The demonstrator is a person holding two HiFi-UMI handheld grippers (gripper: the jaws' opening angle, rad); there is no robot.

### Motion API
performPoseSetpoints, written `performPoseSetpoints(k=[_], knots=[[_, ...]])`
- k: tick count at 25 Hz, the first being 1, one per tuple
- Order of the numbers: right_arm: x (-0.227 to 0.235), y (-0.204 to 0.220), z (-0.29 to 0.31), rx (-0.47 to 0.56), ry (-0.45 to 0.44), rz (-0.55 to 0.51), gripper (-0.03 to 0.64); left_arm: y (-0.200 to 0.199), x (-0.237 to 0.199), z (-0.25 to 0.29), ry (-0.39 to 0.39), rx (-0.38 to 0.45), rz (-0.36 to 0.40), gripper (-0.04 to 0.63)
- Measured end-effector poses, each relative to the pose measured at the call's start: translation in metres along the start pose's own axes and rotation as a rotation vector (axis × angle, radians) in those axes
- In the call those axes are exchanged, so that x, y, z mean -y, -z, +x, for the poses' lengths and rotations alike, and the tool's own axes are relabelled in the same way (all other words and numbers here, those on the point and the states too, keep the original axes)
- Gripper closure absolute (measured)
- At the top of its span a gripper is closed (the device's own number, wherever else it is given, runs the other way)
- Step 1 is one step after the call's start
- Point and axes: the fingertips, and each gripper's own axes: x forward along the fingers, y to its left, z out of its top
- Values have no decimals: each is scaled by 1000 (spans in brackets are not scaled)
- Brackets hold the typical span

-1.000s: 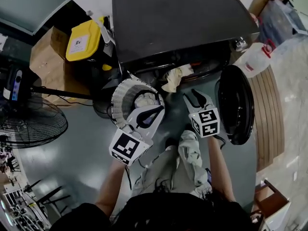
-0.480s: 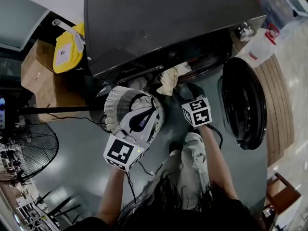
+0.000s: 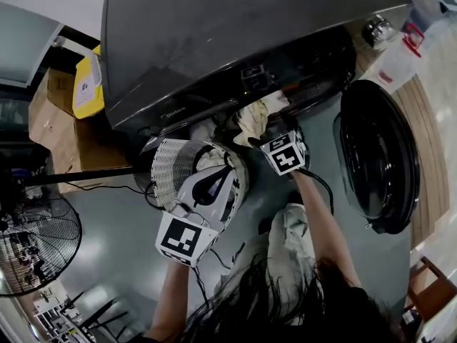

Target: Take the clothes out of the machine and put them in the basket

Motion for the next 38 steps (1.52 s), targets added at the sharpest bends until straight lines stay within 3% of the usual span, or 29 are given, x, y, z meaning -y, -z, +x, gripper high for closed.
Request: performPoseSetpoints(k=[14,19,23,26,31,38], knots=[[35,16,74,-98,42,-121,48,32,-29,14,-80,9,-57,595],[36,17,96,-131,37,-168,84,53,-30,11,-98,-7,-60,595],[37,21,106,-137,-5,-175,158,69,-36,12,-113,-24,-71,595],[33,24,108,-126,-25,-174,309,76,-42,8,-132,-28,-85,595],[37,33,91,-142,26,-170,518,72,-39,5,-130,-31,-114,595],[17,22,31,-77,23,-107,549,46,-20,-11,-86,-38,-123,595]])
